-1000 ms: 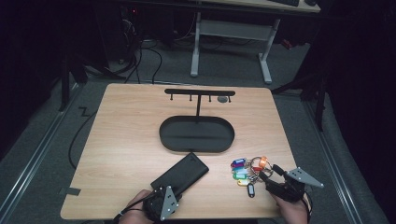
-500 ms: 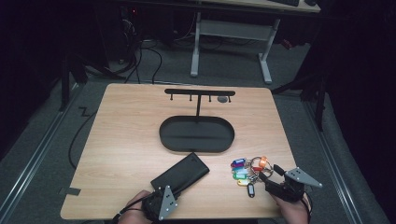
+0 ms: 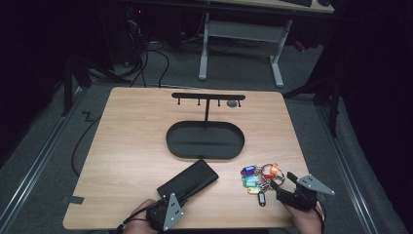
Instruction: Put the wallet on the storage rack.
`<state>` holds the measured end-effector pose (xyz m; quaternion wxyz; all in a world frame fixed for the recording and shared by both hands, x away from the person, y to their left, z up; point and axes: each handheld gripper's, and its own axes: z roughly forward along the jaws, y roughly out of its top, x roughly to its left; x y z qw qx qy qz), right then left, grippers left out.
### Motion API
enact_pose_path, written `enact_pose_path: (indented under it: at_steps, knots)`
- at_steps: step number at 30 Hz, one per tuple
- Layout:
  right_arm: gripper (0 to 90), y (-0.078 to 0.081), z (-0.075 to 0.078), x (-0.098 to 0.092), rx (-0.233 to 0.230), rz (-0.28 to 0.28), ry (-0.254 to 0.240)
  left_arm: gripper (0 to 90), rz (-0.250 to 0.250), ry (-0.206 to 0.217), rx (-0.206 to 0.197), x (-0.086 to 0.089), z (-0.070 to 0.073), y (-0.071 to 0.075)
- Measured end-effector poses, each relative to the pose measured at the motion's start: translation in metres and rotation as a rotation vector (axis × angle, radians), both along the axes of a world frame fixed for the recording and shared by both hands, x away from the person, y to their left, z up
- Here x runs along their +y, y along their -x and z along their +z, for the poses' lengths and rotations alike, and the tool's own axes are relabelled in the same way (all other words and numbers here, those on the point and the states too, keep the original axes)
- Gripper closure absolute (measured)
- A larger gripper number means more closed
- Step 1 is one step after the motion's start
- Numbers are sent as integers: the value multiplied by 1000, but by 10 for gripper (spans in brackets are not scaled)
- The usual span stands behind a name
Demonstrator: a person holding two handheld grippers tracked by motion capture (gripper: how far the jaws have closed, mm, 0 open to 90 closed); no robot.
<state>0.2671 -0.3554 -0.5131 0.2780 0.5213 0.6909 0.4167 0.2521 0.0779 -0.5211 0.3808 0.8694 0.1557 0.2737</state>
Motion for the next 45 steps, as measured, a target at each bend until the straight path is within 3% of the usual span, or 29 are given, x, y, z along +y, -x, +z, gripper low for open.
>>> enact_pose_path:
  at_steps: [7, 13, 18, 27, 37, 45]
  knots:
    - [247, 0, 0, -1, 3, 1, -8, 800, 18, 71, -2, 9, 8, -2]
    - [248, 0, -1, 0, 4, 7, -8, 804, 17, 136, 26, 17, 16, -1]
    - [249, 0, -1, 0, 5, 8, -9, 807, 10, 160, 33, 20, 21, 1]
    - [250, -1, -1, -1, 5, 11, -14, 812, -19, 248, 74, 25, 30, 5]
    - [251, 0, -1, -2, 5, 7, -21, 814, 1, 366, 139, 41, 38, -1]
    - [251, -1, -1, -1, 9, 7, -20, 815, 13, 415, 161, 50, 41, -4]
